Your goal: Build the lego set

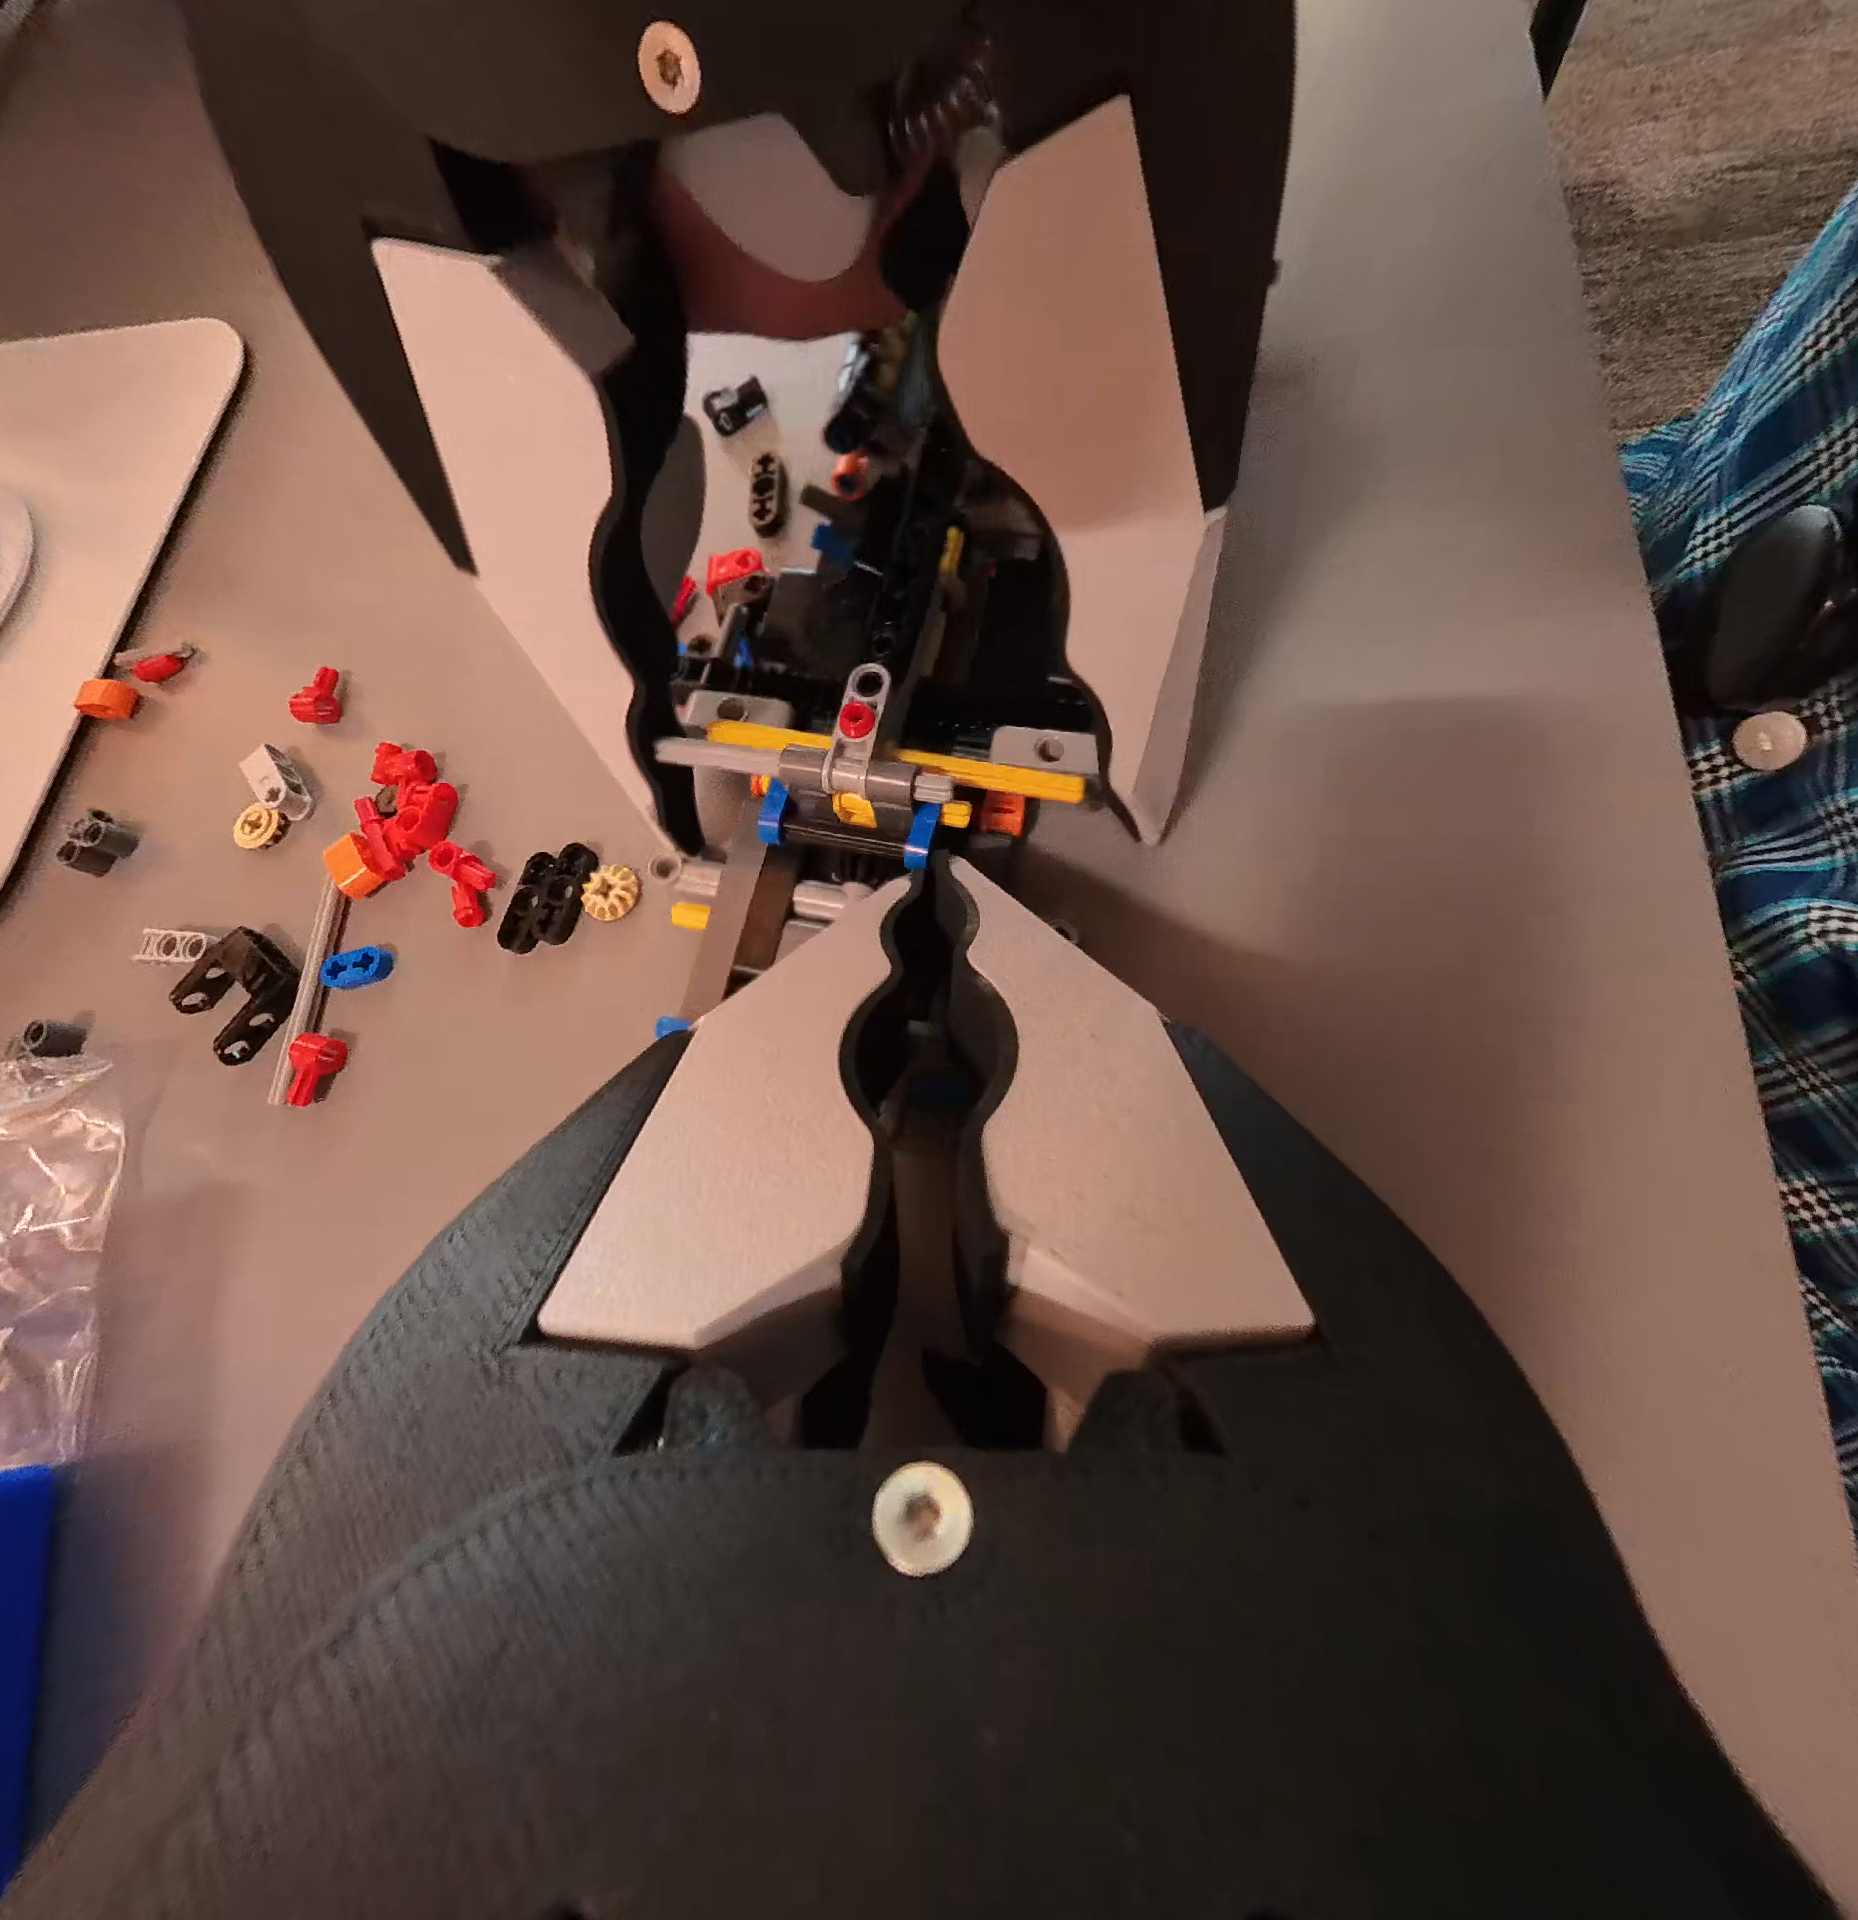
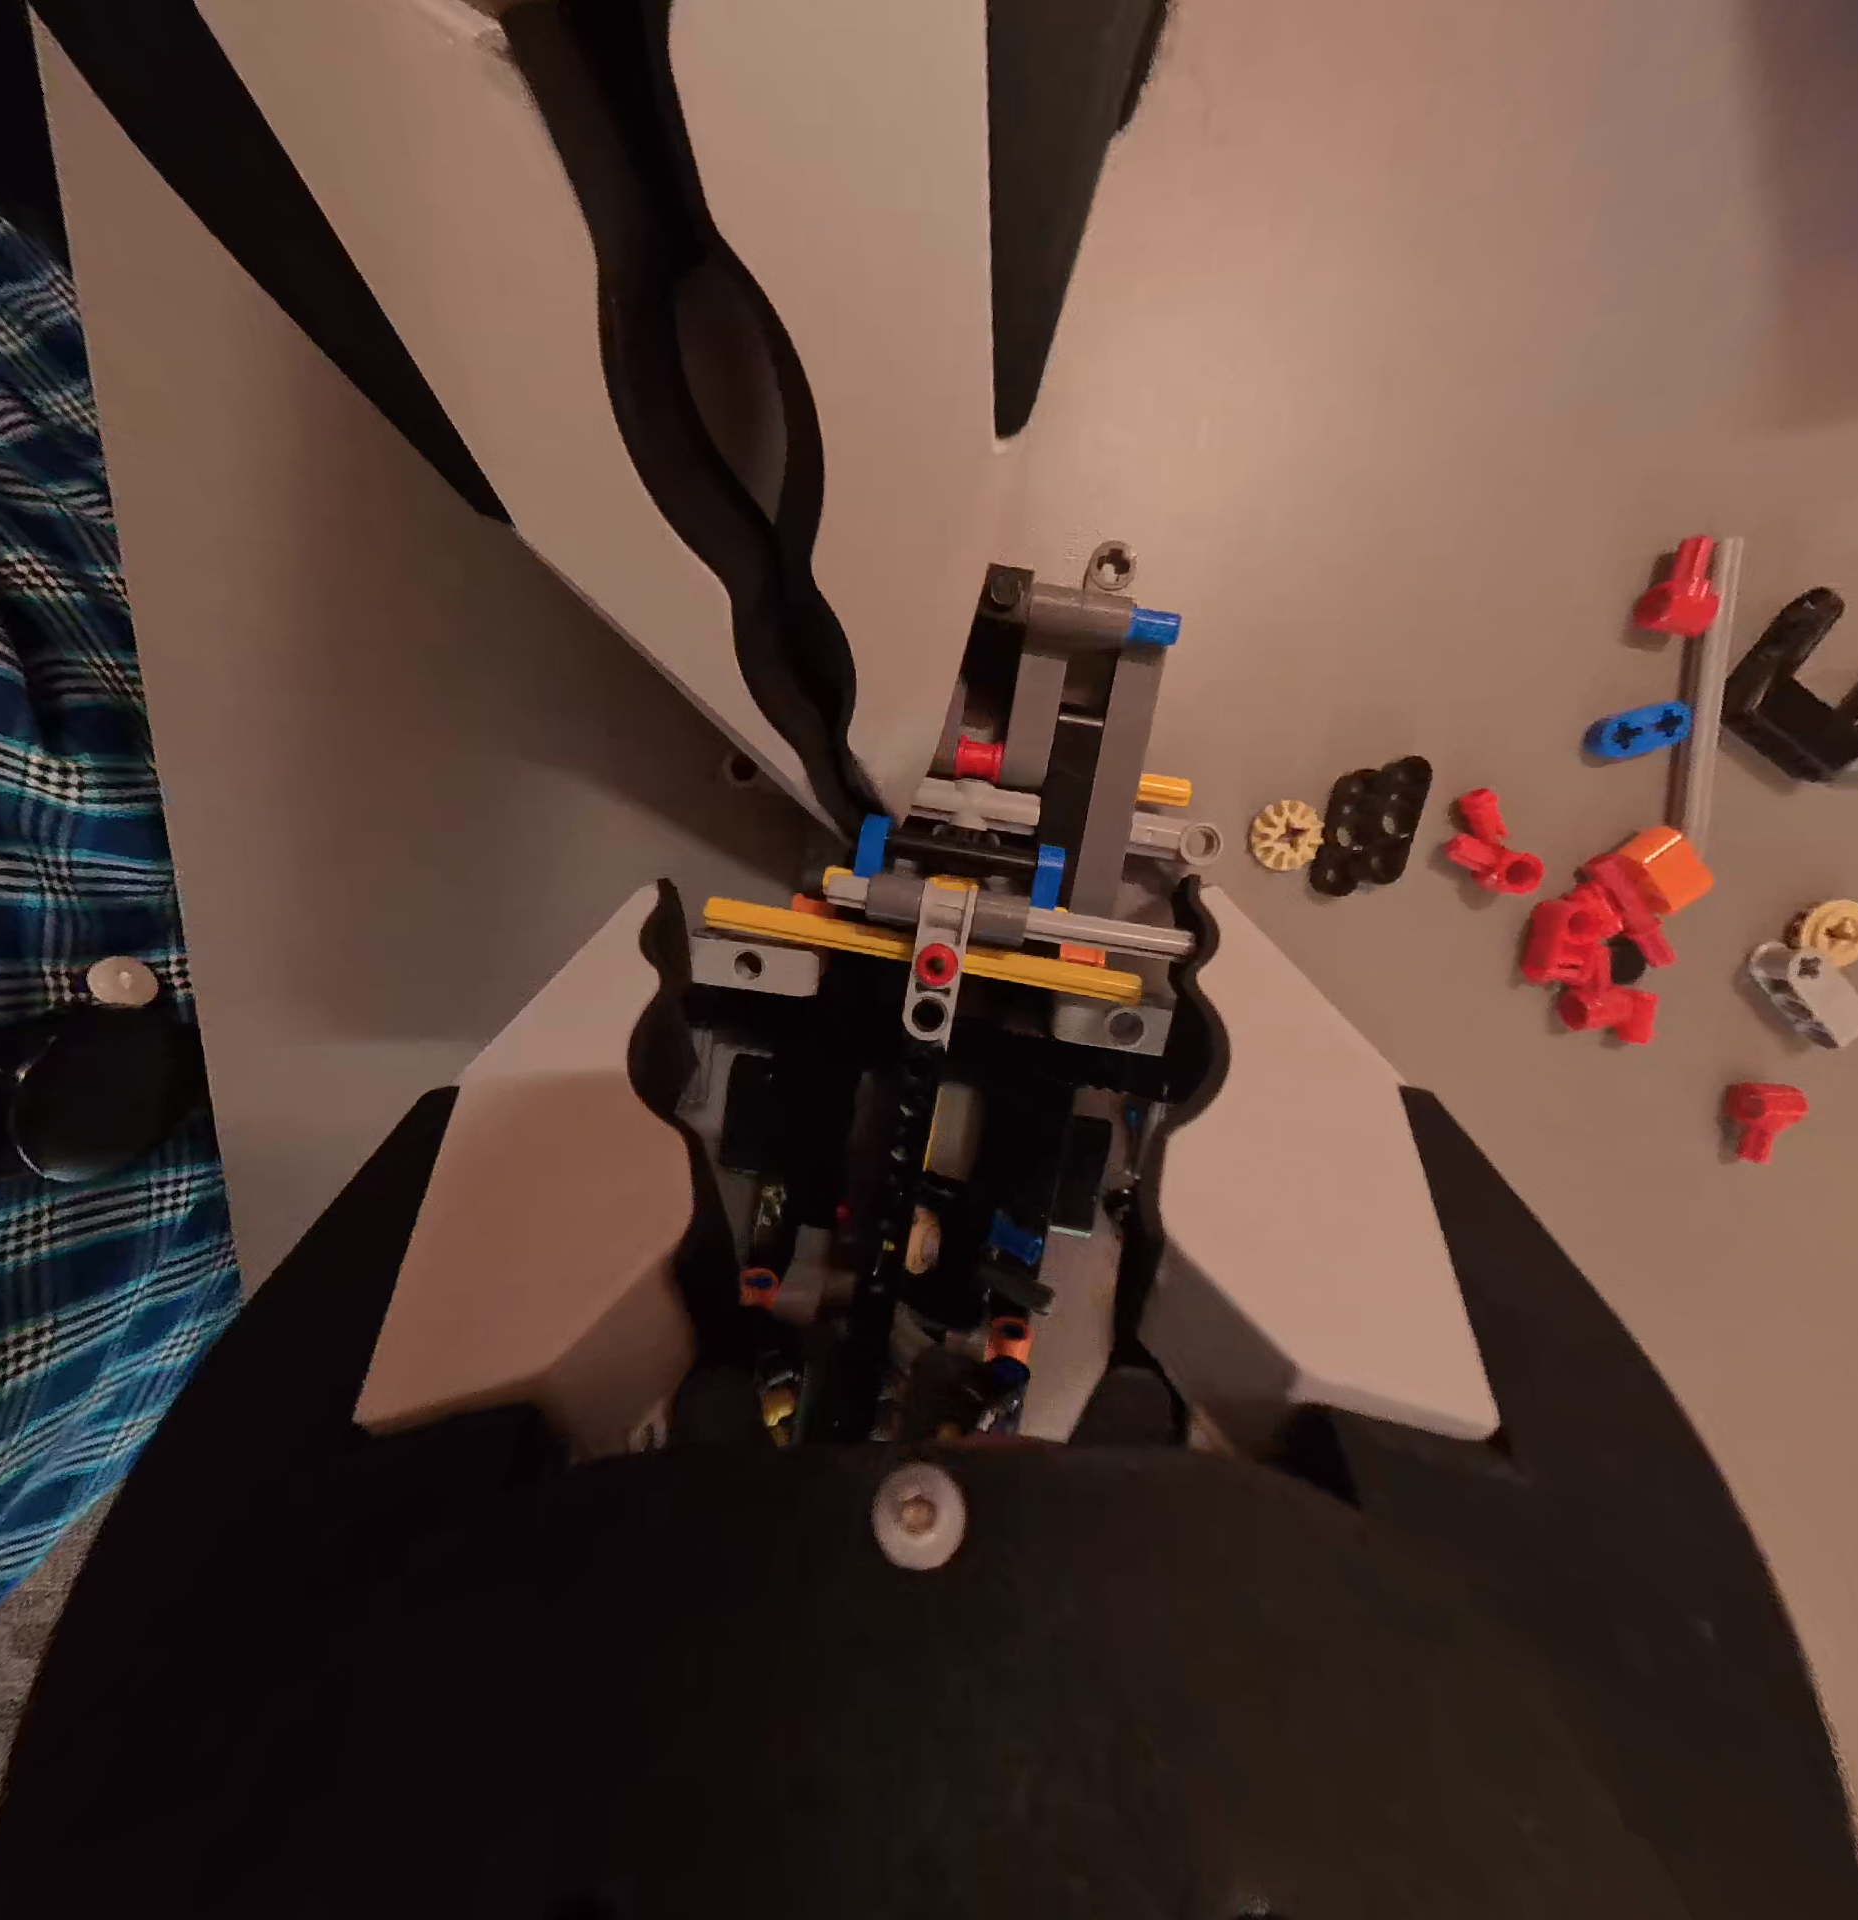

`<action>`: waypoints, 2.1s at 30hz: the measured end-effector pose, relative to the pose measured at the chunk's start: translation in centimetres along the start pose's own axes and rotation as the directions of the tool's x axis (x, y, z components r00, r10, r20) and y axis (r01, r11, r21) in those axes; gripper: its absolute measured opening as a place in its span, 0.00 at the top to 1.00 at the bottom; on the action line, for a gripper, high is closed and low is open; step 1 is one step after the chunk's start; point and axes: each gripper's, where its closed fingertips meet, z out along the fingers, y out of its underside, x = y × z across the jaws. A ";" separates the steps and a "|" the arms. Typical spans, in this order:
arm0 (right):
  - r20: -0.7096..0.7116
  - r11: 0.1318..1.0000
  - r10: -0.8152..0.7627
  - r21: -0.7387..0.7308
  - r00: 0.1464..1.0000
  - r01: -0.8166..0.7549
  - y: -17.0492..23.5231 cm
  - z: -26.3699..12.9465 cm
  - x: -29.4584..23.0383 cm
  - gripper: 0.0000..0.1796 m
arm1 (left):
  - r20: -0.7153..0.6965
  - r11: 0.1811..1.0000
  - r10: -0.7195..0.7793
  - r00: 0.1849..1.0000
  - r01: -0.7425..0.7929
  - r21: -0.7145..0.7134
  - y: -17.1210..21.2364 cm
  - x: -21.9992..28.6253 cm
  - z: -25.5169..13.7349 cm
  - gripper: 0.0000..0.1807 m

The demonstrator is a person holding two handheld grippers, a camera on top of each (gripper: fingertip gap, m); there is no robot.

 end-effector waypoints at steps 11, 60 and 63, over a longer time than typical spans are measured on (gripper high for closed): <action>-0.012 0.998 0.042 0.042 0.999 -0.041 -0.4 0.2 0.1 0.53 | 0.005 1.000 -0.001 1.000 0.001 -0.004 0.1 -0.1 0.0 1.00; -0.010 0.966 0.126 0.227 0.992 -0.120 0.9 -6.8 1.5 0.46 | 0.029 0.997 -0.011 1.000 0.009 0.079 -2.1 -1.0 -1.5 0.84; -0.002 0.961 0.180 0.214 0.984 -0.176 3.3 -7.5 1.3 0.46 | 0.066 1.000 -0.003 0.998 0.001 0.025 -1.7 -1.4 -1.5 0.73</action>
